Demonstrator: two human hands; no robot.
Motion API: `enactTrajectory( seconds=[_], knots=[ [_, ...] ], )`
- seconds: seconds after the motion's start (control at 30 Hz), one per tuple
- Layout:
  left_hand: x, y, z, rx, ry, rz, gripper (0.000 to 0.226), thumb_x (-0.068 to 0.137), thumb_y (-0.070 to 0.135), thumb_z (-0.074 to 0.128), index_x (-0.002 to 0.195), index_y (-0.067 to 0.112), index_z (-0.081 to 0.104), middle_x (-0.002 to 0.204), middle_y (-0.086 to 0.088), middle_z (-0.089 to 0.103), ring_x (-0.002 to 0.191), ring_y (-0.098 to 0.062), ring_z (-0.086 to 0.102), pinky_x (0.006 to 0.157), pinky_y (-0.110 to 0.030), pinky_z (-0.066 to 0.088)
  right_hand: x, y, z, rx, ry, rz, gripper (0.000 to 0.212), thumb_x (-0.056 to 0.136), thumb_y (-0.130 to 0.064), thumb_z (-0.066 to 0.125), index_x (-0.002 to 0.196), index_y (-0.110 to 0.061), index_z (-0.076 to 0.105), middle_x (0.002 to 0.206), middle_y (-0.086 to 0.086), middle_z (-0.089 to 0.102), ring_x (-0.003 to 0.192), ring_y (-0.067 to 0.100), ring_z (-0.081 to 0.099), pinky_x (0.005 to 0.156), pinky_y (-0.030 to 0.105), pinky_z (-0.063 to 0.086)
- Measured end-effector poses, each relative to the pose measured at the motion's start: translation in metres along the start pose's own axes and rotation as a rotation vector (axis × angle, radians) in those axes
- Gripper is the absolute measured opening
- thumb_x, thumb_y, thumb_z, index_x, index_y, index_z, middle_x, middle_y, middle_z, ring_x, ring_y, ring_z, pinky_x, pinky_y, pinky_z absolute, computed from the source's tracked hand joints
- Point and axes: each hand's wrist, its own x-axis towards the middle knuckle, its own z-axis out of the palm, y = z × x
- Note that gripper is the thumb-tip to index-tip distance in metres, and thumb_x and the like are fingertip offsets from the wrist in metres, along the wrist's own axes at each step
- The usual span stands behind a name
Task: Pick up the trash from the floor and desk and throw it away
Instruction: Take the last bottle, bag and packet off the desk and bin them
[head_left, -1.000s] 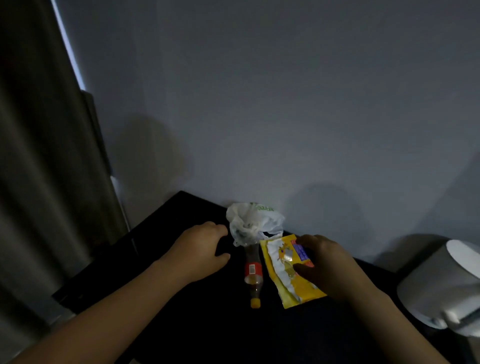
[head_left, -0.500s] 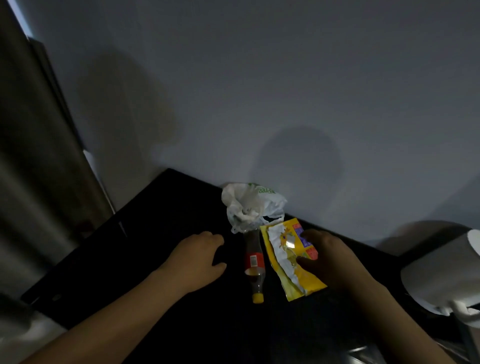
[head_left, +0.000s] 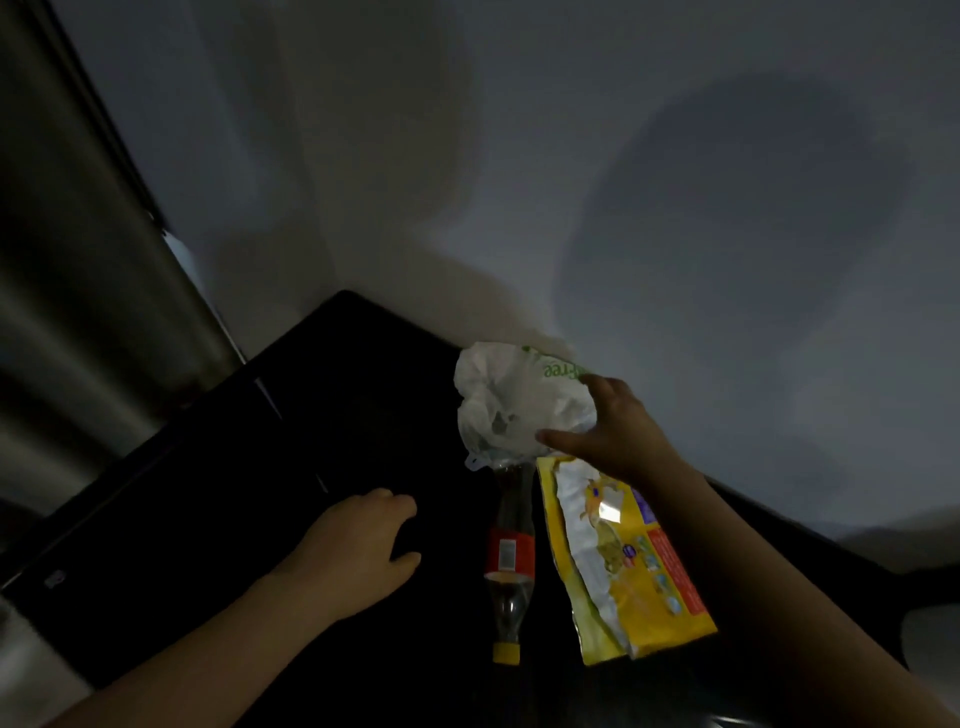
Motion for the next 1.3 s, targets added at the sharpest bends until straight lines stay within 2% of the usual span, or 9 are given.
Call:
enactTrajectory(
  seconds=[0.13, 0.3, 0.37, 0.47, 0.57, 0.63, 0.77, 0.97, 1.3],
  knots=[
    [0.02, -0.011, 0.002, 0.013, 0.045, -0.041, 0.042, 0.091, 0.044, 0.053, 0.128, 0.025, 0.048, 0.119, 0.005, 0.053, 0.104, -0.007, 0.053, 0.089, -0.024, 0.048, 0.049, 0.001, 0.03, 0.033, 0.056, 0.018, 0.104, 0.06, -0.07, 0.071, 0.141, -0.016, 0.035, 0.141, 0.012, 0.04, 0.13, 0.031, 0.038, 0.105, 0.047, 0.039],
    [0.039, -0.02, 0.013, -0.008, 0.042, -0.068, 0.039, 0.09, 0.046, 0.053, 0.123, 0.027, 0.051, 0.114, 0.008, 0.054, 0.1, -0.004, 0.054, 0.087, -0.025, 0.048, 0.08, 0.016, 0.072, -0.14, -0.073, 0.06, 0.13, 0.054, -0.08, 0.066, 0.15, -0.019, 0.005, 0.158, 0.011, 0.005, 0.145, 0.034, 0.004, 0.113, 0.055, 0.024],
    [0.042, -0.023, 0.018, -0.009, 0.022, -0.076, 0.039, 0.09, 0.047, 0.052, 0.124, 0.028, 0.05, 0.114, 0.008, 0.054, 0.101, -0.005, 0.053, 0.087, -0.025, 0.048, 0.085, 0.024, 0.085, -0.134, -0.104, 0.077, 0.133, 0.052, -0.082, 0.065, 0.15, -0.023, -0.003, 0.159, 0.011, -0.003, 0.144, 0.037, 0.008, 0.111, 0.055, 0.026],
    [0.046, -0.026, 0.025, -0.008, -0.003, -0.092, 0.039, 0.091, 0.047, 0.051, 0.125, 0.028, 0.049, 0.116, 0.008, 0.053, 0.102, -0.005, 0.053, 0.088, -0.025, 0.049, 0.089, 0.034, 0.099, -0.077, -0.131, 0.102, 0.131, 0.053, -0.082, 0.064, 0.148, -0.033, -0.011, 0.159, 0.009, -0.006, 0.136, 0.04, 0.031, 0.102, 0.052, 0.039],
    [0.048, -0.027, 0.028, -0.027, -0.022, -0.101, 0.037, 0.091, 0.044, 0.052, 0.123, 0.025, 0.052, 0.115, 0.006, 0.054, 0.102, -0.006, 0.054, 0.088, -0.026, 0.049, 0.089, 0.037, 0.107, 0.011, -0.045, 0.091, 0.121, 0.058, -0.075, 0.067, 0.15, -0.032, 0.001, 0.152, 0.013, 0.017, 0.125, 0.036, 0.046, 0.095, 0.045, 0.048],
    [0.048, -0.028, 0.027, -0.03, -0.026, -0.1, 0.037, 0.092, 0.043, 0.052, 0.123, 0.023, 0.053, 0.115, 0.004, 0.054, 0.103, -0.008, 0.054, 0.089, -0.027, 0.048, 0.087, 0.036, 0.109, 0.084, 0.047, 0.064, 0.11, 0.061, -0.068, 0.072, 0.148, -0.025, 0.02, 0.142, 0.014, 0.033, 0.117, 0.033, 0.052, 0.093, 0.043, 0.049],
    [0.047, -0.025, 0.022, -0.013, -0.011, -0.088, 0.039, 0.092, 0.042, 0.052, 0.125, 0.022, 0.051, 0.117, 0.004, 0.054, 0.105, -0.008, 0.054, 0.09, -0.027, 0.047, 0.086, 0.031, 0.1, 0.16, 0.217, -0.012, 0.082, 0.066, -0.055, 0.077, 0.129, -0.011, 0.048, 0.13, 0.015, 0.046, 0.112, 0.031, 0.053, 0.091, 0.041, 0.049],
    [0.039, -0.014, 0.01, -0.025, 0.016, -0.046, 0.042, 0.091, 0.043, 0.053, 0.128, 0.026, 0.048, 0.118, 0.005, 0.053, 0.105, -0.007, 0.053, 0.091, -0.028, 0.048, 0.078, 0.014, 0.057, 0.209, 0.418, -0.098, 0.07, 0.07, -0.05, 0.077, 0.12, -0.007, 0.052, 0.12, 0.014, 0.048, 0.107, 0.026, 0.051, 0.084, 0.023, 0.038],
    [0.022, 0.019, -0.006, -0.004, 0.052, 0.051, 0.044, 0.091, 0.042, 0.054, 0.131, 0.024, 0.048, 0.118, 0.004, 0.053, 0.103, -0.008, 0.053, 0.089, -0.029, 0.049, -0.005, 0.015, -0.021, 0.222, 0.617, -0.068, 0.069, 0.071, -0.054, 0.073, 0.123, -0.016, 0.049, 0.113, 0.004, 0.047, 0.096, 0.013, 0.05, 0.076, 0.022, 0.041]
  ],
)
